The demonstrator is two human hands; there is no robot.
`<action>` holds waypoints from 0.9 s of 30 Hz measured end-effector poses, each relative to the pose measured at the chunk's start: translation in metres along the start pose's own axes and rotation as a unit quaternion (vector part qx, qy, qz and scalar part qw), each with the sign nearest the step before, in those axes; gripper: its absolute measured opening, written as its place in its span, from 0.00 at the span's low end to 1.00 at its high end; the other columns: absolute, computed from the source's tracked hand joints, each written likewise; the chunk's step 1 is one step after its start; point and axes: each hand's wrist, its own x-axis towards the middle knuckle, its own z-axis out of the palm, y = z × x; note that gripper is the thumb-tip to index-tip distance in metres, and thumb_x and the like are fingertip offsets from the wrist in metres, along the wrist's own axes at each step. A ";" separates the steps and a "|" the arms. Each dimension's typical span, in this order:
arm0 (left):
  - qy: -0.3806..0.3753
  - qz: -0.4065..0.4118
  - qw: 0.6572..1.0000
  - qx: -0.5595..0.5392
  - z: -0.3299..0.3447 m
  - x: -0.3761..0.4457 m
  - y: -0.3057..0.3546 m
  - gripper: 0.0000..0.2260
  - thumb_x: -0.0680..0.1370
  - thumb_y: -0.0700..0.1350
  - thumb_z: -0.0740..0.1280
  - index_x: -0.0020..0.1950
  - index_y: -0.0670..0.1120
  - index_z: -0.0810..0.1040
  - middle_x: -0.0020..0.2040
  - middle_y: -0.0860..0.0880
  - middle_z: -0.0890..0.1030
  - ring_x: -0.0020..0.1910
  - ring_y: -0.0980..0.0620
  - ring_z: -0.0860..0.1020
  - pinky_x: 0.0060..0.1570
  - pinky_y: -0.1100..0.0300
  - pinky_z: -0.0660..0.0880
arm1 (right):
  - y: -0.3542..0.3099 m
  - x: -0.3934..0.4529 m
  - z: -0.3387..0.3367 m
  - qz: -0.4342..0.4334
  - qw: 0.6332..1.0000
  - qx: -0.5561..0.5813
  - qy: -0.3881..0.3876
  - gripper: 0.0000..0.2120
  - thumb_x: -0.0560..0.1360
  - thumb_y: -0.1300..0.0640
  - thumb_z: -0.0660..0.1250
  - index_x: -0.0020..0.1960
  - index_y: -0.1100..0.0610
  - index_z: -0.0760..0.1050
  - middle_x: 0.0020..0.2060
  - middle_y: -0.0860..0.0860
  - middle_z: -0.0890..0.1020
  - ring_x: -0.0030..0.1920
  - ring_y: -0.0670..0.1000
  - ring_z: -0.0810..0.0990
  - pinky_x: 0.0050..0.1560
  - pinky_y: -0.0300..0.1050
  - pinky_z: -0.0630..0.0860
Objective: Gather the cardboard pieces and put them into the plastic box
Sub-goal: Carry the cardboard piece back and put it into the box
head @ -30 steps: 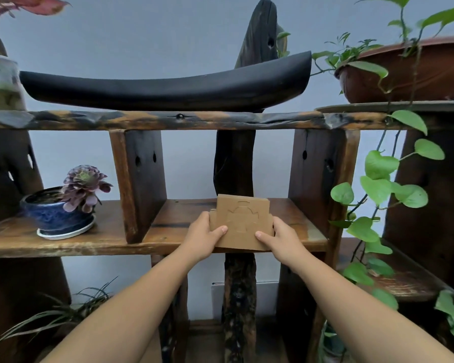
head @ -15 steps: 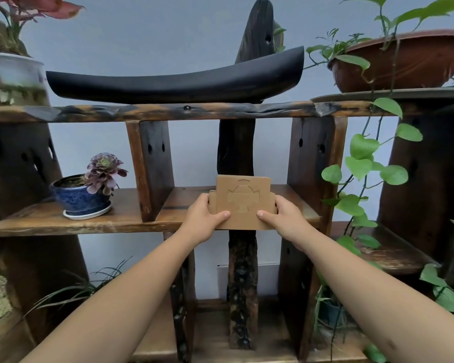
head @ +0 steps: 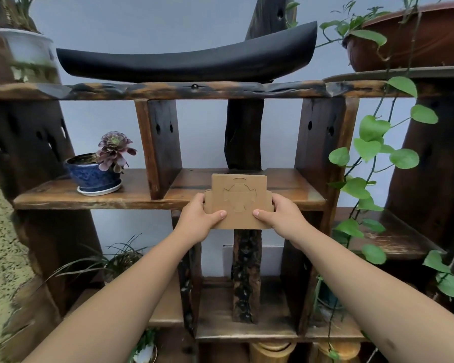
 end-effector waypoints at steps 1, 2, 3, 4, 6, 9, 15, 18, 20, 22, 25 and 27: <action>0.004 -0.005 1.000 0.003 -0.002 -0.004 -0.002 0.18 0.71 0.51 0.74 0.56 0.53 0.70 0.49 0.59 0.76 0.46 0.62 0.75 0.38 0.67 0.71 | -0.001 -0.001 0.003 0.000 1.000 -0.003 -0.006 0.22 0.73 0.50 0.72 0.65 0.50 0.72 0.55 0.44 0.79 0.53 0.45 0.78 0.47 0.38 0.75; 0.008 -0.011 1.000 0.005 -0.005 -0.008 -0.004 0.18 0.72 0.51 0.74 0.55 0.53 0.70 0.48 0.60 0.75 0.45 0.63 0.74 0.38 0.67 0.70 | -0.002 -0.002 0.006 -0.003 1.000 -0.006 -0.012 0.21 0.73 0.51 0.72 0.64 0.50 0.73 0.55 0.44 0.79 0.53 0.45 0.78 0.46 0.38 0.75; 0.012 -0.016 1.000 0.006 -0.008 -0.013 -0.006 0.18 0.72 0.50 0.74 0.55 0.54 0.70 0.47 0.61 0.75 0.44 0.64 0.74 0.38 0.68 0.69 | -0.004 -0.004 0.010 -0.007 1.000 -0.008 -0.020 0.21 0.73 0.51 0.72 0.63 0.50 0.73 0.55 0.44 0.79 0.53 0.45 0.78 0.46 0.38 0.74; 0.018 -0.022 1.000 0.009 -0.012 -0.020 -0.007 0.17 0.72 0.50 0.74 0.55 0.54 0.70 0.47 0.61 0.74 0.44 0.64 0.73 0.37 0.69 0.69 | -0.005 -0.005 0.016 -0.010 1.000 -0.007 -0.029 0.20 0.73 0.51 0.73 0.63 0.50 0.73 0.54 0.44 0.79 0.53 0.45 0.78 0.47 0.39 0.74; 0.033 -0.035 0.999 0.020 -0.022 -0.032 -0.012 0.17 0.72 0.49 0.74 0.55 0.53 0.70 0.47 0.59 0.75 0.43 0.63 0.74 0.37 0.68 0.69 | -0.009 -0.009 0.028 -0.013 0.999 0.007 -0.043 0.20 0.72 0.52 0.73 0.63 0.50 0.74 0.54 0.45 0.80 0.54 0.47 0.78 0.51 0.42 0.75; 0.057 -0.062 0.996 0.033 -0.041 -0.055 -0.020 0.17 0.72 0.50 0.74 0.56 0.52 0.70 0.51 0.54 0.77 0.49 0.54 0.76 0.45 0.59 0.74 | -0.016 -0.017 0.050 -0.009 0.997 0.023 -0.074 0.20 0.71 0.51 0.74 0.62 0.50 0.74 0.55 0.45 0.79 0.53 0.46 0.78 0.52 0.44 0.77; 0.123 -0.112 0.984 0.069 -0.081 -0.110 -0.035 0.17 0.72 0.52 0.74 0.54 0.53 0.70 0.45 0.60 0.74 0.43 0.61 0.73 0.35 0.66 0.68 | -0.033 -0.037 0.100 -0.037 0.990 0.030 -0.134 0.20 0.70 0.49 0.75 0.59 0.47 0.73 0.50 0.41 0.79 0.50 0.43 0.77 0.45 0.39 0.76; 0.160 -0.137 0.974 0.090 -0.103 -0.144 -0.044 0.17 0.71 0.52 0.74 0.53 0.54 0.69 0.45 0.61 0.74 0.44 0.60 0.73 0.36 0.66 0.67 | -0.043 -0.050 0.131 -0.045 0.983 0.042 -0.175 0.18 0.70 0.49 0.75 0.56 0.45 0.72 0.48 0.40 0.77 0.48 0.42 0.77 0.45 0.40 0.75; 0.193 -0.156 0.964 0.097 -0.125 -0.174 -0.053 0.17 0.71 0.52 0.74 0.53 0.54 0.70 0.47 0.58 0.76 0.46 0.56 0.75 0.39 0.63 0.69 | -0.057 -0.064 0.160 -0.055 0.975 0.048 -0.212 0.17 0.70 0.49 0.75 0.55 0.44 0.72 0.49 0.40 0.78 0.49 0.42 0.77 0.46 0.41 0.75; 0.210 -0.184 0.955 0.102 -0.145 -0.200 -0.060 0.18 0.71 0.51 0.74 0.54 0.52 0.70 0.51 0.53 0.77 0.51 0.52 0.76 0.46 0.56 0.74 | -0.068 -0.078 0.185 -0.069 0.967 0.046 -0.240 0.17 0.70 0.49 0.75 0.56 0.45 0.73 0.50 0.41 0.79 0.49 0.42 0.77 0.43 0.39 0.74; 0.232 -0.230 0.940 0.099 -0.175 -0.242 -0.069 0.18 0.71 0.51 0.74 0.55 0.49 0.71 0.53 0.49 0.78 0.51 0.48 0.77 0.49 0.47 0.78 | -0.090 -0.104 0.225 -0.078 0.954 0.047 -0.286 0.20 0.71 0.49 0.74 0.61 0.49 0.75 0.54 0.45 0.81 0.52 0.47 0.79 0.52 0.46 0.77; 0.257 -0.233 0.932 0.108 -0.192 -0.265 -0.073 0.17 0.72 0.50 0.74 0.55 0.49 0.70 0.50 0.51 0.77 0.47 0.52 0.77 0.42 0.57 0.78 | -0.106 -0.118 0.247 -0.087 0.948 0.031 -0.304 0.22 0.71 0.49 0.74 0.63 0.51 0.75 0.56 0.47 0.81 0.54 0.49 0.79 0.55 0.49 0.77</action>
